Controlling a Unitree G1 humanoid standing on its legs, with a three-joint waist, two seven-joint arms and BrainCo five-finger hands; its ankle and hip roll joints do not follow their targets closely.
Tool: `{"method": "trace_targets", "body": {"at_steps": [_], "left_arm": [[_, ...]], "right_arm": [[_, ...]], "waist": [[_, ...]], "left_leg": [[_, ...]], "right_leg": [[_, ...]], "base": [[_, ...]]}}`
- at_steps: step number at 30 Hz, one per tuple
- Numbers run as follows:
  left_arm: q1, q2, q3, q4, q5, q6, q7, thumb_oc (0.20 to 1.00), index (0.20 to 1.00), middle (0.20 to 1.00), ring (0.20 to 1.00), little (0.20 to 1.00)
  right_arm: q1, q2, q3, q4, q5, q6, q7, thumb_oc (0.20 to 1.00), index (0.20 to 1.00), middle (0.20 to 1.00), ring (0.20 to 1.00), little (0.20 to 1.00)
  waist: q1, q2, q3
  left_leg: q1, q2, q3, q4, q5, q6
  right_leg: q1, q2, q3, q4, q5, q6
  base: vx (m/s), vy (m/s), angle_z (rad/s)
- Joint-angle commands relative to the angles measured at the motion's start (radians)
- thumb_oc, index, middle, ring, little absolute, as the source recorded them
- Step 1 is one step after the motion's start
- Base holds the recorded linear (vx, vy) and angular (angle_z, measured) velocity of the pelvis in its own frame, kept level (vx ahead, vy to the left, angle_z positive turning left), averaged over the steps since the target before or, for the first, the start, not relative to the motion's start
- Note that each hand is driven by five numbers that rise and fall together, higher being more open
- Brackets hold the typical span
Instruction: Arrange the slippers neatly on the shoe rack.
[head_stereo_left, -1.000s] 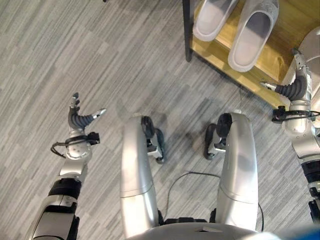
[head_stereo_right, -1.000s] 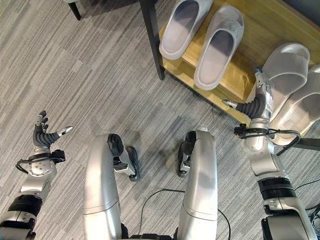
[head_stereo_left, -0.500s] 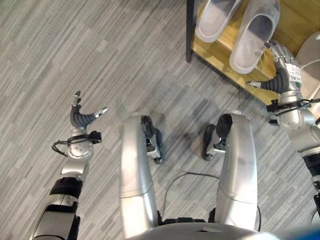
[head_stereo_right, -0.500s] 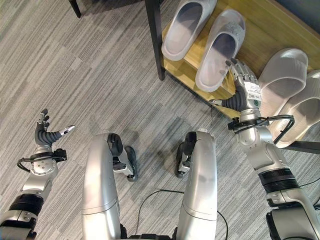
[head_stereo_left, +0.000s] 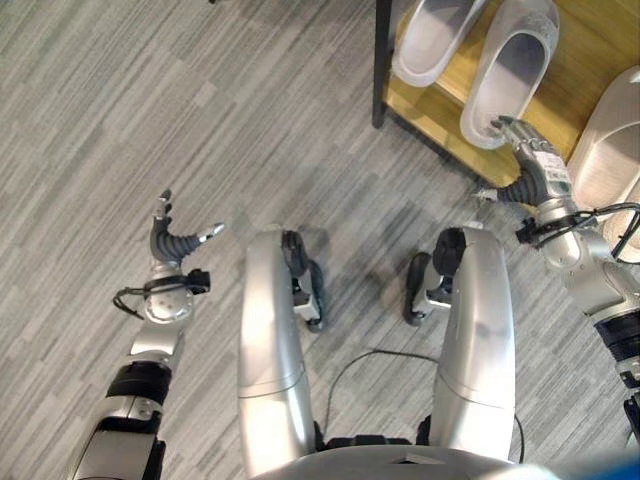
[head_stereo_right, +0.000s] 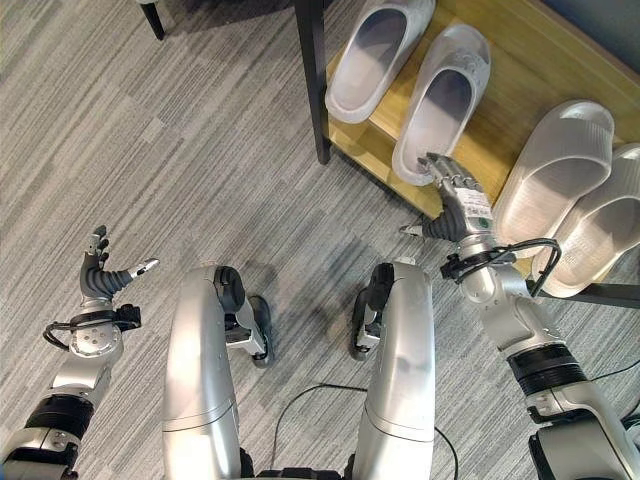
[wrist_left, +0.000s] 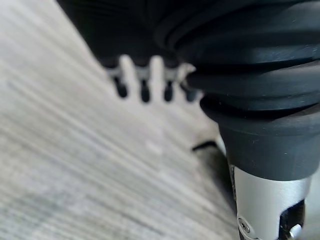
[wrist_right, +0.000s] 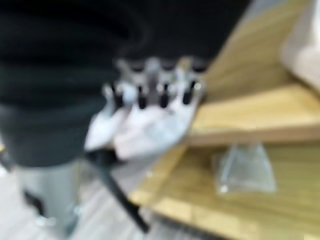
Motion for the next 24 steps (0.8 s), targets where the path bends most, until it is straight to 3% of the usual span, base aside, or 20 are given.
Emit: {"method": "trace_targets", "body": {"at_steps": [1, 14, 24], "left_arm": [[-0.042, 0.013, 0.028, 0.004, 0.035, -0.019, 0.036, 1.000, 1.000, 1.000, 1.000, 1.000], [-0.127, 0.029, -0.002, 0.085, 0.019, -0.013, 0.047, 1.000, 1.000, 1.000, 1.000, 1.000], [-0.185, 0.039, -0.020, 0.156, -0.018, -0.021, 0.054, 1.000, 1.000, 1.000, 1.000, 1.000]], "right_arm": [[-0.079, 0.018, 0.024, -0.001, -0.018, -0.015, 0.021, 1.000, 1.000, 1.000, 1.000, 1.000], [-0.268, 0.064, 0.156, 0.141, 0.034, -0.007, 0.053, 1.000, 1.000, 1.000, 1.000, 1.000], [-0.376, 0.084, 0.197, 0.278, 0.063, 0.007, 0.000, 1.000, 1.000, 1.000, 1.000, 1.000]], "waist": [[0.030, -0.026, 0.009], [0.038, -0.025, 0.011], [0.044, -0.025, 0.014]], "left_leg": [[0.013, -0.016, -0.192, -0.060, 0.022, -0.048], [0.013, -0.021, -0.193, -0.053, 0.030, -0.052], [0.013, -0.031, -0.194, -0.058, 0.039, -0.054]], "right_leg": [[0.080, -0.034, 0.169, 0.018, -0.023, 0.052], [0.080, -0.040, 0.178, 0.036, -0.026, 0.053], [0.080, -0.042, 0.186, 0.034, -0.018, 0.055]], "base": [[0.00, 0.000, 0.00], [0.00, 0.000, 0.00], [0.00, 0.003, 0.01]]}}
